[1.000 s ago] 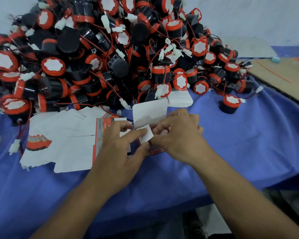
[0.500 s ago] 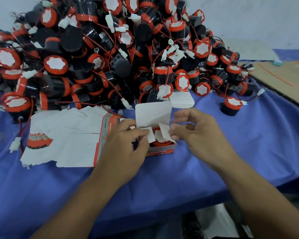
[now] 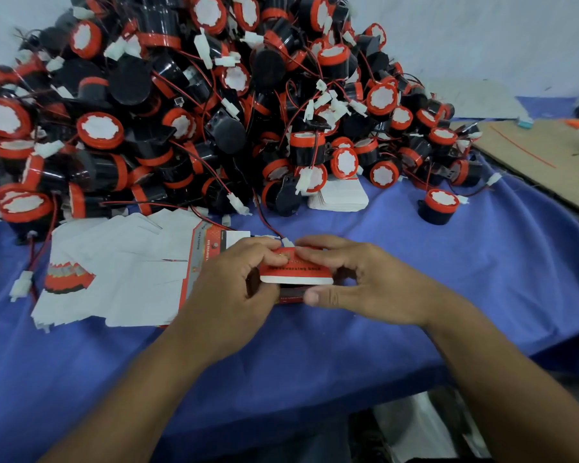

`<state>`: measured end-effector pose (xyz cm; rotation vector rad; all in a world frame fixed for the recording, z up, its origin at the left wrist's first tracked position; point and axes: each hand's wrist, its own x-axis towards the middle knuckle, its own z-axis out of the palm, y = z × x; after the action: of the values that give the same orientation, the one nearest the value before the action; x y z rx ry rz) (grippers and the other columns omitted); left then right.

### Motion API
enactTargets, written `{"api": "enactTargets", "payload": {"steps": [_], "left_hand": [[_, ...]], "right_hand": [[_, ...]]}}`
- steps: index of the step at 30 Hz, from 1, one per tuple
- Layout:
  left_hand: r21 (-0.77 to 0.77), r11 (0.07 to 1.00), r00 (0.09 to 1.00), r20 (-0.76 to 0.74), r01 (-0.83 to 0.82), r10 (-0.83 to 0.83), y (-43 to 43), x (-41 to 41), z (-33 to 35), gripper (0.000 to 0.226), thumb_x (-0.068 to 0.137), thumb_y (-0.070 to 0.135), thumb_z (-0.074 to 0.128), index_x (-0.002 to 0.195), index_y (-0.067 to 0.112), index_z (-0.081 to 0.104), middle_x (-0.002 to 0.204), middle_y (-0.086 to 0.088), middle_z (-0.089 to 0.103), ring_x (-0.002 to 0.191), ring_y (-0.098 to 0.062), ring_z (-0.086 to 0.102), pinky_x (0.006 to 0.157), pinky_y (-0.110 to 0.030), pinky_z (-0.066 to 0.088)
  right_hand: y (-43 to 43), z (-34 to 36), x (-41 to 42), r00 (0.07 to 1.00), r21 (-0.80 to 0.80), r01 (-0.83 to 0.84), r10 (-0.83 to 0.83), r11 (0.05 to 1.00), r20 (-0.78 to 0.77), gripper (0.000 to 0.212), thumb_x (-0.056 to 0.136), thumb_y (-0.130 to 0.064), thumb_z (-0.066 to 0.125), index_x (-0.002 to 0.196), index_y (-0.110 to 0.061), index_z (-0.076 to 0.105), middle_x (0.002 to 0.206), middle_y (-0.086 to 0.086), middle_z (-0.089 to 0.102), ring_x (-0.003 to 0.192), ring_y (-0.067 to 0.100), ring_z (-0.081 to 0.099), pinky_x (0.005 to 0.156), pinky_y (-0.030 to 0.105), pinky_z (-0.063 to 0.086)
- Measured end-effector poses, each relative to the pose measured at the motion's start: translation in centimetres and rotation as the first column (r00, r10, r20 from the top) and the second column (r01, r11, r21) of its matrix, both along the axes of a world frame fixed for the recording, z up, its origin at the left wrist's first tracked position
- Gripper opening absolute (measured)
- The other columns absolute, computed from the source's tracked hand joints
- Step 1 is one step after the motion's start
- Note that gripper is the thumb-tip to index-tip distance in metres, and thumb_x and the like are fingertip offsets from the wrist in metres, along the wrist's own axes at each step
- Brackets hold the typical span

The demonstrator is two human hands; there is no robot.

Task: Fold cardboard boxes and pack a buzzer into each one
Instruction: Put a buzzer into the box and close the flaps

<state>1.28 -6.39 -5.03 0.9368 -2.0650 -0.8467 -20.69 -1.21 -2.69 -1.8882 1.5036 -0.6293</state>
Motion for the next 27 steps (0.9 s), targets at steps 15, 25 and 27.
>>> {"api": "enactTargets", "payload": {"steps": [15,25,27], "left_hand": [[-0.108,0.99,0.993,0.086,0.091,-0.082,-1.2,0.6,-0.5,0.037,0.094,0.037,0.063,0.129,0.028,0.066,0.135,0.021,0.056,0.129,0.011,0.044,0.102,-0.002,0.03],[-0.149,0.982,0.988,0.119,0.115,-0.098,-1.4,0.7,-0.3,0.035,0.1,0.03,0.054,0.132,0.023,0.064,0.133,0.017,0.057,0.128,0.005,0.047,0.106,-0.006,0.03],[-0.162,0.979,0.987,0.122,0.122,-0.103,-1.4,0.7,-0.3,0.036,0.101,0.035,0.051,0.132,0.022,0.064,0.132,0.019,0.057,0.127,0.007,0.047,0.106,-0.005,0.03]], "right_hand": [[-0.6,-0.8,0.5,0.998,-0.139,0.028,-0.019,0.99,0.066,0.04,0.098,-0.033,0.062,0.135,-0.019,0.063,0.127,-0.01,0.063,0.121,0.013,0.06,0.1,0.036,0.051],[-0.7,-1.4,0.3,0.995,-0.123,0.029,-0.018,0.992,0.097,0.047,0.099,-0.037,0.05,0.141,-0.016,0.058,0.141,-0.008,0.057,0.132,0.007,0.052,0.111,0.036,0.045],[-0.8,-1.5,0.2,0.995,-0.119,0.033,-0.022,0.992,0.094,0.046,0.1,-0.038,0.049,0.141,-0.018,0.057,0.142,-0.008,0.056,0.133,0.008,0.051,0.111,0.037,0.044]]}}
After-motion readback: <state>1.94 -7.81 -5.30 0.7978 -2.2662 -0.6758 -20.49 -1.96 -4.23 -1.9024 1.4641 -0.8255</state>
